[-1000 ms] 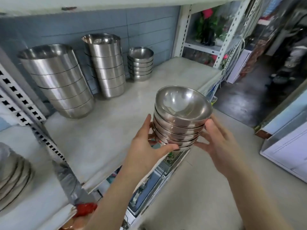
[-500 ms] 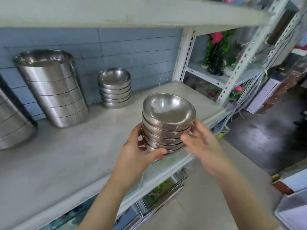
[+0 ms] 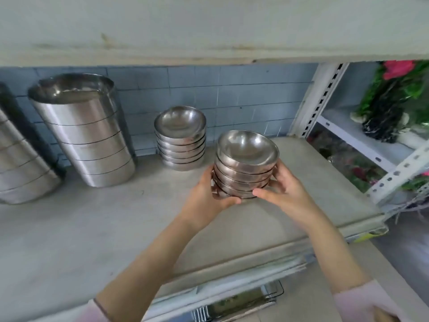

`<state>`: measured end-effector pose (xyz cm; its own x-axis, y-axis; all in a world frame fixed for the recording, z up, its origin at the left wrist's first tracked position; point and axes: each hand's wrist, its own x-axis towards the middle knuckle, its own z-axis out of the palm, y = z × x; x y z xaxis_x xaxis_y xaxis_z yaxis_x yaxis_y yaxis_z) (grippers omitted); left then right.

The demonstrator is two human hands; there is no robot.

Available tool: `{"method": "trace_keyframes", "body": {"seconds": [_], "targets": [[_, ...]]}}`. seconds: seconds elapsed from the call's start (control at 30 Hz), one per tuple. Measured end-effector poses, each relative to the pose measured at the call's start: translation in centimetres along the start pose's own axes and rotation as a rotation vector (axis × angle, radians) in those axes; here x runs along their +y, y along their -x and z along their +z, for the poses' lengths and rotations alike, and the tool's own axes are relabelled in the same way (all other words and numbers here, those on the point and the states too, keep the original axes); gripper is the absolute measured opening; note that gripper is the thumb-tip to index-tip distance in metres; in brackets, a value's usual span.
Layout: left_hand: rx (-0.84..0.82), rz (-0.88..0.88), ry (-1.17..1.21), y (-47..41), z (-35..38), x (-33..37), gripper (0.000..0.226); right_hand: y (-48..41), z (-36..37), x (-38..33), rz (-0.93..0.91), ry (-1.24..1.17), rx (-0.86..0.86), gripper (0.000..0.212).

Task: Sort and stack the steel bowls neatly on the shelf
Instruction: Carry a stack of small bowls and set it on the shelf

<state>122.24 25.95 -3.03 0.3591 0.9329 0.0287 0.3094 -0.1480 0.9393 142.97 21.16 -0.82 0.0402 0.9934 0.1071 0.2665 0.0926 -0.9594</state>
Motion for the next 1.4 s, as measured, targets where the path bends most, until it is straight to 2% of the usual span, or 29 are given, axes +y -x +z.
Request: {"method": "trace_keyframes", "body": {"seconds": [0.17, 0.4, 0.57, 0.77, 0.87, 0.93, 1.03, 1.1, 1.17, 1.23, 1.33, 1.4], "targets": [[0.1, -0.06, -0.012, -4.1, 2.0, 0.2, 0.087, -5.3, -3.0, 1.4, -0.034, 0.052, -0.13, 0.099], [0.291, -0.159, -0.008, -8.3, 5.4, 1.7, 0.093, -13.5, -7.3, 3.5, -0.063, 0.136, -0.348, 0.103], [0.407, -0.204, -0.053, -9.9, 7.0, 2.7, 0.082, -17.0, -8.3, 4.6, -0.062, 0.155, -0.381, 0.096], [0.525, -0.267, -0.102, -10.6, 8.3, 2.9, 0.079, -18.7, -8.4, 5.6, -0.054, 0.079, -0.448, 0.092], [0.549, -0.303, -0.138, -10.1, 8.7, 3.4, 0.092, -18.0, -8.2, 5.8, -0.036, 0.015, -0.429, 0.09], [0.523, -0.341, -0.154, -8.3, 8.6, 3.9, 0.101, -16.5, -7.9, 5.9, 0.007, -0.03, -0.305, 0.086], [0.52, -0.28, -0.311, -3.6, 7.9, 3.9, 0.074, -12.2, -7.5, 5.2, 0.08, -0.034, -0.038, 0.068], [0.554, -0.245, -0.38, 0.8, 7.1, 3.9, 0.056, -8.7, -6.8, 4.3, 0.044, -0.08, 0.027, 0.049], [0.6, -0.237, -0.448, 5.9, 6.2, 4.2, 0.044, -5.9, -5.3, 3.2, -0.039, -0.065, -0.03, 0.031], [0.65, -0.27, -0.489, 11.5, 5.0, 4.5, 0.037, -3.5, -2.9, 1.8, -0.137, 0.009, -0.152, 0.022], [0.757, -0.348, -0.552, 19.9, 3.0, 4.4, 0.037, 0.2, 1.5, -1.3, -0.337, 0.13, -0.315, 0.024], [0.818, -0.407, -0.59, 25.1, 1.8, 4.3, 0.045, 3.1, 4.6, -3.2, -0.476, 0.203, -0.39, 0.029]]}}
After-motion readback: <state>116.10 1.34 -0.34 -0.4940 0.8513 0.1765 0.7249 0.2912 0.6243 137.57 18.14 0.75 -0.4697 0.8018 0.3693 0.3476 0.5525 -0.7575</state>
